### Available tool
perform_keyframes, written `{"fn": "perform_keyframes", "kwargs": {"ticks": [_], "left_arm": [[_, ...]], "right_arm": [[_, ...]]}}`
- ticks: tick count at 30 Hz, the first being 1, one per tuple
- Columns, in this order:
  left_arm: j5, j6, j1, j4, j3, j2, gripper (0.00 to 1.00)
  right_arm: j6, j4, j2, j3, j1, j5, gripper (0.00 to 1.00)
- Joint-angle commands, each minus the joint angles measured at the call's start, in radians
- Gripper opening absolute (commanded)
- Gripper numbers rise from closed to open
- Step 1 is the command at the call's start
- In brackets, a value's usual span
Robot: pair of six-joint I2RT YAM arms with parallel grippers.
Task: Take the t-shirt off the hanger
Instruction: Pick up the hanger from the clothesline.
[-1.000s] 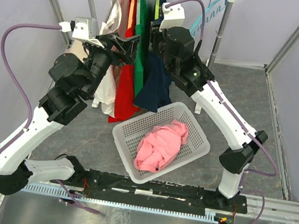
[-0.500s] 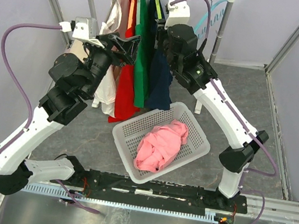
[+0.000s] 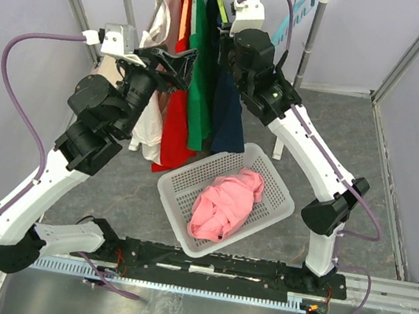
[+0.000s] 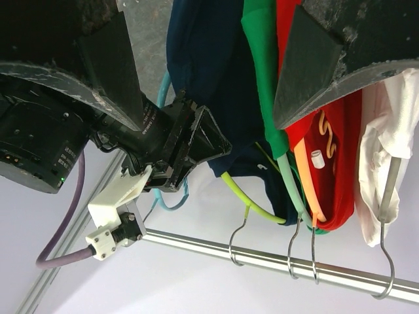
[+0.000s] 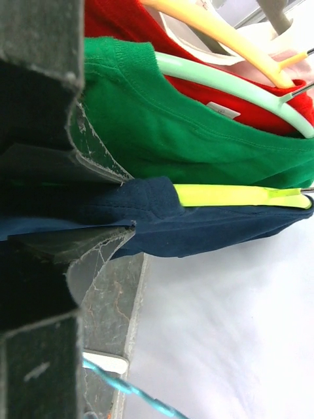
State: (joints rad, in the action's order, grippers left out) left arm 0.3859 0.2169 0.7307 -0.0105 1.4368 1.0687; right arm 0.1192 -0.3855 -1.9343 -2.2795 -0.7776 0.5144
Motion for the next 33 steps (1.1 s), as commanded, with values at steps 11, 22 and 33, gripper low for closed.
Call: {"fn": "perform_keyframes", "kwargs": {"ticks": [11, 22, 33], "left_arm": [[-0.006, -0.051, 0.002, 0.055, 0.007, 0.000, 0.86], [-0.002, -0.053, 0.001, 0.065, 0.008, 0.017, 0.86], [-0.023, -0.036, 0.001, 0.071, 0.021, 0.058, 0.86]], "right_arm": [[0.016, 0.028, -0.013, -0.070, 0.029, -0.026, 0.02], [-0.055, 0.173, 0.078, 0.013, 0.034, -0.018, 0.01], [-0.098, 0.253, 0.219, 0.161, 0.033, -0.043, 0.02]]}}
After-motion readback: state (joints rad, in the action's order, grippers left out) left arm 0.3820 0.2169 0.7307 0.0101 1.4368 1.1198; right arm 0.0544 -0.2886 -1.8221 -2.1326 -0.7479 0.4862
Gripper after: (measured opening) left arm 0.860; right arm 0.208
